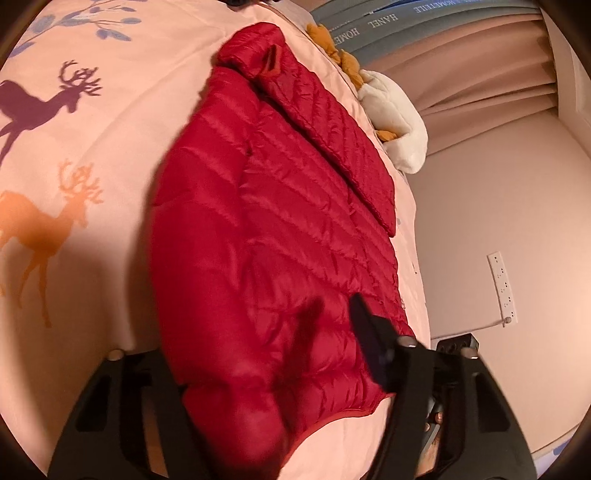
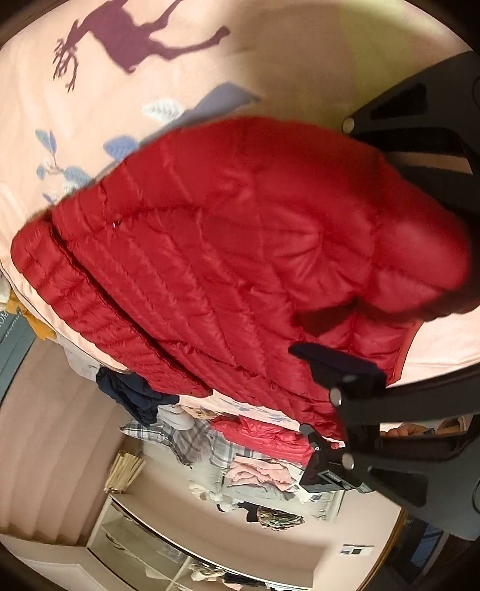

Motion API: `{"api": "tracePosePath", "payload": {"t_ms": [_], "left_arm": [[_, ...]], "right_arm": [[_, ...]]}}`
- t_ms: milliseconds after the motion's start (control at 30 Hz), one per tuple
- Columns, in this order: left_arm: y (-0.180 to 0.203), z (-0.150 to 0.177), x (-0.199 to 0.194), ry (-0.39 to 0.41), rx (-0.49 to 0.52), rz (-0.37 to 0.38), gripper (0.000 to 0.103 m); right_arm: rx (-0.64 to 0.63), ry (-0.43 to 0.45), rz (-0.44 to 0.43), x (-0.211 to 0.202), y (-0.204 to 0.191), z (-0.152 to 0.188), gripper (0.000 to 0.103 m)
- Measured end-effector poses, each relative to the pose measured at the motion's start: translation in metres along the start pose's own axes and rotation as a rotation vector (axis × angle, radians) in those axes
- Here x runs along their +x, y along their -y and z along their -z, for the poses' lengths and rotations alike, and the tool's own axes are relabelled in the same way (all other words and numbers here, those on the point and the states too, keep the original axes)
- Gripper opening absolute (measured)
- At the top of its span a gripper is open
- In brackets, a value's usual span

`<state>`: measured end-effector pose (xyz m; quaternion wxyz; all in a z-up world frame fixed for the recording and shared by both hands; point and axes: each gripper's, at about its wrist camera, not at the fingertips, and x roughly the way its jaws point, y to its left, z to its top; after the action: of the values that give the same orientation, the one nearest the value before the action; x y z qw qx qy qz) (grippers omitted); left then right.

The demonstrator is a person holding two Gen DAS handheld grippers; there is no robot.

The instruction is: Fold large clothes

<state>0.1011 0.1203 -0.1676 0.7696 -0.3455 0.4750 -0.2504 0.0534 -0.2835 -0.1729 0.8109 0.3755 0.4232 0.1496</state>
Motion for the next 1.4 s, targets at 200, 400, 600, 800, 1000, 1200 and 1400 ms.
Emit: {"api": "tracePosePath", "payload": {"t_ms": [200,400,600,800,1000,1200,1400], "left_arm": [[-0.010,0.000,-0.007,0.026,-0.037,0.005,0.028],[-0.013,0.001,-0.012,0.045,-0.063,0.004,0.019],[0.023,0.003,-0.017,0.067,0.079,-0.129,0.018],[0.049,0.009,-0.023,0.089,0.191,-0.216,0.018],[0.070,0.012,-0.024,0.100,0.271,-0.258,0.018],[0.086,0.011,-0.025,0.103,0.323,-0.265,0.018],[0.091,0.013,-0.033,0.106,0.333,-0.257,0.018]], "right_arm": [[0.013,0.022,-0.003,-0.002,0.004,0.002,0.035],[0.005,0.058,-0.010,-0.005,0.000,0.004,0.018],[-0.067,0.095,0.008,-0.013,-0.019,0.002,0.015],[-0.095,0.115,-0.006,-0.022,-0.027,0.002,0.014],[-0.122,0.123,-0.025,-0.031,-0.035,0.003,0.013],[-0.138,0.131,-0.046,-0.042,-0.040,0.001,0.013],[-0.157,0.136,-0.065,-0.052,-0.045,0.002,0.013]]}}
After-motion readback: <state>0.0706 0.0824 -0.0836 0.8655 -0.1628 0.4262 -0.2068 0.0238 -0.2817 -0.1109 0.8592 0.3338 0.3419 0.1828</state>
